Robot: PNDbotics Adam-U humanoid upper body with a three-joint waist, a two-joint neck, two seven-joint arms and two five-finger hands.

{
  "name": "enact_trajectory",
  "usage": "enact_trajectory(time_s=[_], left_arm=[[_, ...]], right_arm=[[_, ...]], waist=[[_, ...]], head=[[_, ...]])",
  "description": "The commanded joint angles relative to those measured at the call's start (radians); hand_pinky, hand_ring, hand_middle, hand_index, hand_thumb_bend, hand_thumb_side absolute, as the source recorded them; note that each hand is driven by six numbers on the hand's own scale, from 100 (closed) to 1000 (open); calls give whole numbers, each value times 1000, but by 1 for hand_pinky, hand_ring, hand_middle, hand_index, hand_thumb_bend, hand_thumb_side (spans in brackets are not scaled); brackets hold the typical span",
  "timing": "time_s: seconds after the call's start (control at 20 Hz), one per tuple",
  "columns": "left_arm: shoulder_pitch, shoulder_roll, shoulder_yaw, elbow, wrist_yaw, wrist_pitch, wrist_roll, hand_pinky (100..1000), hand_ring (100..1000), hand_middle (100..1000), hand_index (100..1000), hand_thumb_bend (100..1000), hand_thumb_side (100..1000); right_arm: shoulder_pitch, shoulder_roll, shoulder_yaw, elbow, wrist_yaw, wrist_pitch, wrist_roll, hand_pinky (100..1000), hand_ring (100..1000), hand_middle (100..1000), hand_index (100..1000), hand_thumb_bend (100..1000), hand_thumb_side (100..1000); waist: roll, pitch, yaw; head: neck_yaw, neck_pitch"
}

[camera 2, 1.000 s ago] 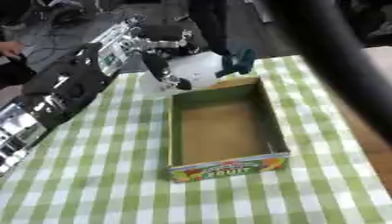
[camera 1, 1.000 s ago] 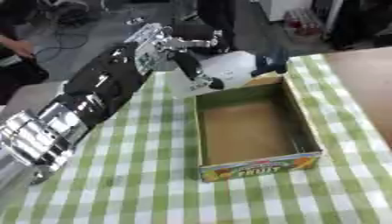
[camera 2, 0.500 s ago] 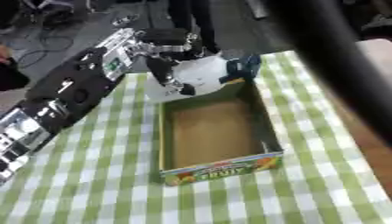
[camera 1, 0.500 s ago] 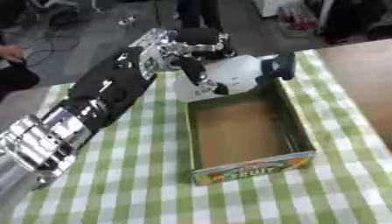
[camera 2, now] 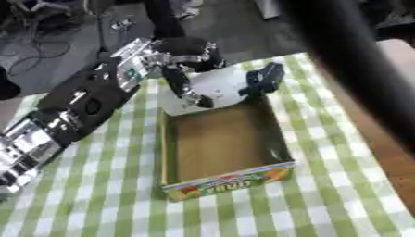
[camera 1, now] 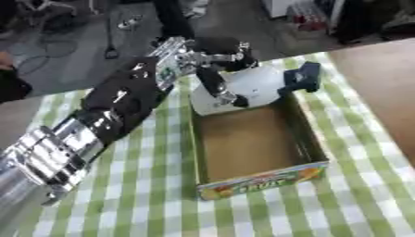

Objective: Pick up objects on the table and place them in the box.

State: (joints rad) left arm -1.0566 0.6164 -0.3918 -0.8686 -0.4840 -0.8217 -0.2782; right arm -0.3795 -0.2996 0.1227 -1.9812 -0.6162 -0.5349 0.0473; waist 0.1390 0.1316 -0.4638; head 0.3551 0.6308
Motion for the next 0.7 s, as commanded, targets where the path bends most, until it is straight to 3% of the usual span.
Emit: enact_trajectory(time_s=[0.05,0.35,0.45,0.5,0.55,0.6,0.65,0.7], left_arm=[[-19,11,1,25,60,-85,-120,100,100,155,350,122,840],[-6,13,5,72,145,-85,-204,100,100,166,372,119,842],[0,19,6,74,184,-85,-215,100,100,249,453,115,879],[3,23,6,71,203,-85,-217,100,128,320,503,198,856],[7,28,5,67,218,-85,-219,100,107,307,494,180,862],[10,33,3,61,232,-85,-221,100,334,449,590,328,861],[14,38,1,56,243,-85,-224,149,403,490,624,370,869],[17,42,-1,53,253,-85,-228,272,532,581,683,429,893]], right_arm=[[-18,0,-2,-19,-1,0,1,532,681,699,763,296,1000],[-16,-4,-3,-19,1,2,-2,532,681,699,763,293,1000],[-13,-5,-3,-19,1,2,-3,532,681,699,763,298,1000],[-12,-6,-4,-19,2,2,-3,532,681,699,763,293,1000],[-10,-7,-4,-19,2,2,-4,532,681,699,763,293,1000],[-9,-7,-5,-19,2,2,-4,532,681,699,763,293,1000],[-8,-8,-5,-19,3,2,-5,532,681,699,763,292,1000],[-8,-8,-5,-19,3,2,-6,532,681,699,763,292,1000]], waist=[[-6,-12,-1],[-4,-18,2],[-5,-21,4],[-6,-22,6],[-7,-23,7],[-8,-24,9],[-9,-24,10],[-10,-25,11]], head=[[6,2],[7,14],[6,16],[6,18],[6,20],[7,23],[8,25],[8,26]])
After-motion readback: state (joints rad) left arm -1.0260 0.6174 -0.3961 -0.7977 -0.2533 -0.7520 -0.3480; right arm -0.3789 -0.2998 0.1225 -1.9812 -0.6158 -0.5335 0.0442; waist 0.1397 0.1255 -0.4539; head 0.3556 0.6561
